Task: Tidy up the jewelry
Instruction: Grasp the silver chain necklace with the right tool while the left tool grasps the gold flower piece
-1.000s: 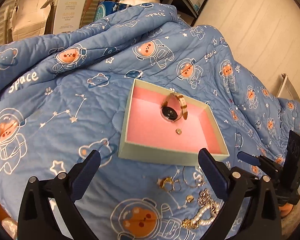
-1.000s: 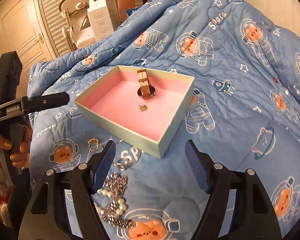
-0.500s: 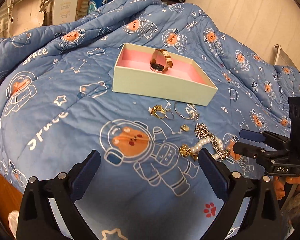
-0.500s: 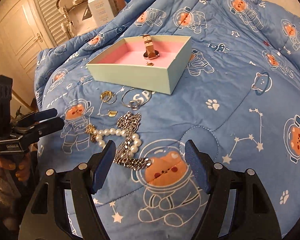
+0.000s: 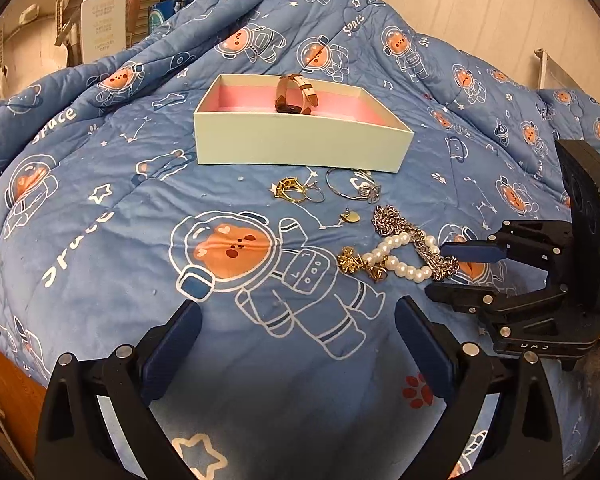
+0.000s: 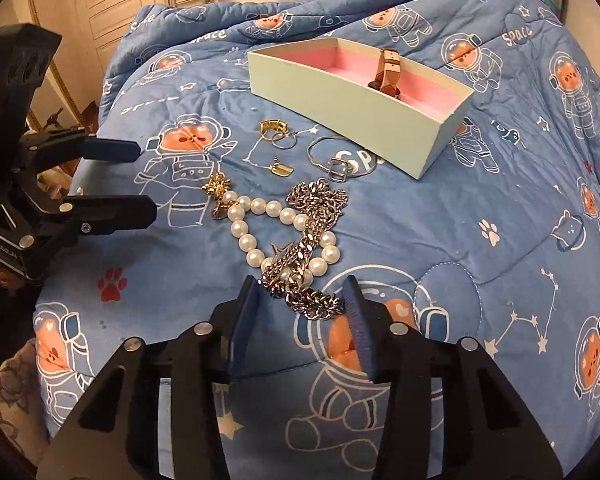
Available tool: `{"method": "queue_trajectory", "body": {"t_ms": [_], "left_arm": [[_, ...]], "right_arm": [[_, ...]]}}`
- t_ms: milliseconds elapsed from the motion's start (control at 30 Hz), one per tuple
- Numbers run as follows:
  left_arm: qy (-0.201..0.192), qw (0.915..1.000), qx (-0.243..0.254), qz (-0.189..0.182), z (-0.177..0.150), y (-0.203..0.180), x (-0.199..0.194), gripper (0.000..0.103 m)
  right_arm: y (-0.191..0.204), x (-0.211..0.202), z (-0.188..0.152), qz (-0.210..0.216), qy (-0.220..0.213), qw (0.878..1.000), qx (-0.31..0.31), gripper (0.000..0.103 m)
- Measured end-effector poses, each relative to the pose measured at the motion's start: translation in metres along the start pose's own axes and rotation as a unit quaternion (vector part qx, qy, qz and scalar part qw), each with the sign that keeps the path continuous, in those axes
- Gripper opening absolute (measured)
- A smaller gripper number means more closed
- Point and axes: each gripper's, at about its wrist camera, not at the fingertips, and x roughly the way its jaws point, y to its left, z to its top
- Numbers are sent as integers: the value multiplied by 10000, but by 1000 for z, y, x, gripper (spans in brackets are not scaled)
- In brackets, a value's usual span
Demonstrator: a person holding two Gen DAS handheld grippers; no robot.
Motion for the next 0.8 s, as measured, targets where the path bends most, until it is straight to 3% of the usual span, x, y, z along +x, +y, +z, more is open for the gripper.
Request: {"method": "queue_trajectory", "body": {"t_ms": [167,200,300,367,500,800], "left_arm": [[-12,9991,412,31,3,-14,6,83],[5,9987,509,42,3,-18,8,80],[37,9974,718,107,4,-24,13,78],[33,9974,722,72,5,-23,14,75],[78,9977,672,58,8,-19,17,70],[95,9968,800,8,14,-17,25,57]], "right_arm": [[2,-5,-7,-58,-13,10000,35,36],[2,-6,-8,-40,-12,10000,66,32],[-4,-10,-14,77,-19,9995,300,32],[-4,-12,-18,62,1,9995,294,20],[0,-16,-23,46,9,9996,267,13],[-1,-28,-35,155,-53,9975,686,13]]}}
